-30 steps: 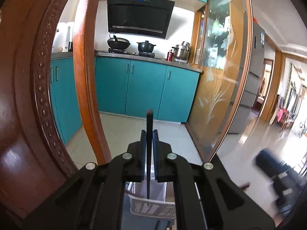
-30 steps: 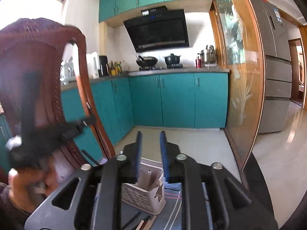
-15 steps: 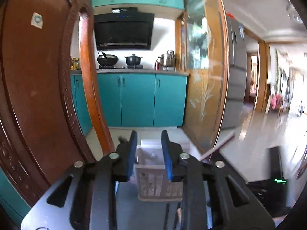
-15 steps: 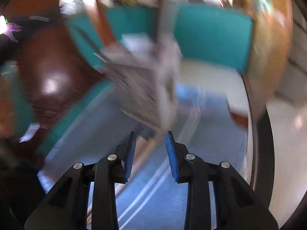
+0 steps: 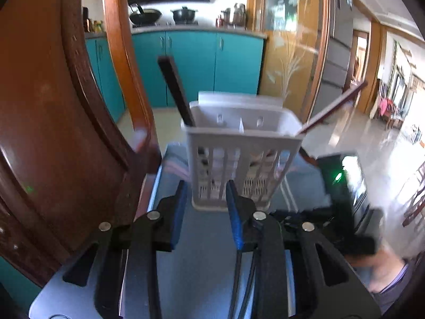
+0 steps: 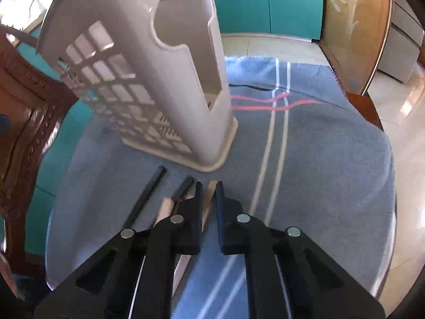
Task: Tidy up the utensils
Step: 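Grasp a dark chopstick with the left gripper while the right grasps a beige chopstick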
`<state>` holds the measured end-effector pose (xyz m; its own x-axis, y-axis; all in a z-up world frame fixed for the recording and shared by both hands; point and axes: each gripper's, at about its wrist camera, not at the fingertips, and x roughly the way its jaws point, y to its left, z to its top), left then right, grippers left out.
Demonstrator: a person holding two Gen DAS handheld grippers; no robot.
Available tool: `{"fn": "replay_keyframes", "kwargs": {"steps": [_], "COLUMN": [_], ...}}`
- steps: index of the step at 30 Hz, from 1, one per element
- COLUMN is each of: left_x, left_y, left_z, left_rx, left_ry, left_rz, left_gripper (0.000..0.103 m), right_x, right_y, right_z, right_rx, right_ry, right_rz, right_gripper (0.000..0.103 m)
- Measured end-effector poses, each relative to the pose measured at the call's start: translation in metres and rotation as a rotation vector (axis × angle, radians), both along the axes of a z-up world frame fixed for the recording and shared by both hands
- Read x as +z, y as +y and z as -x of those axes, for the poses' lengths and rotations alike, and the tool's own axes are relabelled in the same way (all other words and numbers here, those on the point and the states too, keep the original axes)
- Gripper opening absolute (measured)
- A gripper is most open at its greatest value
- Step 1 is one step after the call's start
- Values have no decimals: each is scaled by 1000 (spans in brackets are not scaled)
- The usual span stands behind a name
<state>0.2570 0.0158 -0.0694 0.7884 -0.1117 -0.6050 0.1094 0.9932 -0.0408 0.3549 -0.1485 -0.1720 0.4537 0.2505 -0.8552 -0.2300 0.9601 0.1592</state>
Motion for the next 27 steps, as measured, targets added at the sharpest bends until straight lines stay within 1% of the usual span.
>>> {"fn": "replay_keyframes", "kwargs": {"steps": [1,2,3,4,5,7,8,9,11,12,14,16,18,24,27], "left_x": [-3,-6,-11,-16,-18,-31,-36,-43,-52,-56,-63,-68,-73,-84,-87], "left_y": [0,-1,-3,-4,-9,-16,-19,-23,-29,-33,-42,-49,-56,-69,-70], "left_z": [-1,-1,-1,-1,-3,-4,-6,-7,-9,-10,-9,-10,-11,-13,-15], "left_rx": [-4,-8,-19,-29,-38,-63,-77,-92,-112,-121,-133,-134,-131,-136,-129], "left_ry": [15,28,51,72,89,142,167,198,235,247,258,269,286,286,296], "left_rz": [-9,-18,-30,-38,-43,-52,-54,-55,-65,-73,-103,-132,-143,-173,-177], "left_gripper": [34,35,36,36,36,36,36,36,36,36,36,37,37,37,37], "right_x": [1,2,4,4,5,6,8,11,16,17,16,14,11,5,3], "right_y": [-2,-2,-2,2,-3,-19,-26,-32,-40,-43,-44,-39,-38,-30,-23], "right_z": [2,5,10,20,22,26,27,30,35,36,38,38,37,45,52], "right_rx": [15,27,37,45,46,15,5,-4,-21,-23,-17,-7,-1,23,37], "right_ry": [-3,-19,-57,-71,-61,-19,-8,-13,-35,-34,-23,-20,-19,-21,-22], "right_rz": [30,85,181,216,192,84,47,38,66,64,51,72,88,118,138], "right_gripper": [10,10,10,10,10,10,10,10,12,12,13,13,14,20,25]}}
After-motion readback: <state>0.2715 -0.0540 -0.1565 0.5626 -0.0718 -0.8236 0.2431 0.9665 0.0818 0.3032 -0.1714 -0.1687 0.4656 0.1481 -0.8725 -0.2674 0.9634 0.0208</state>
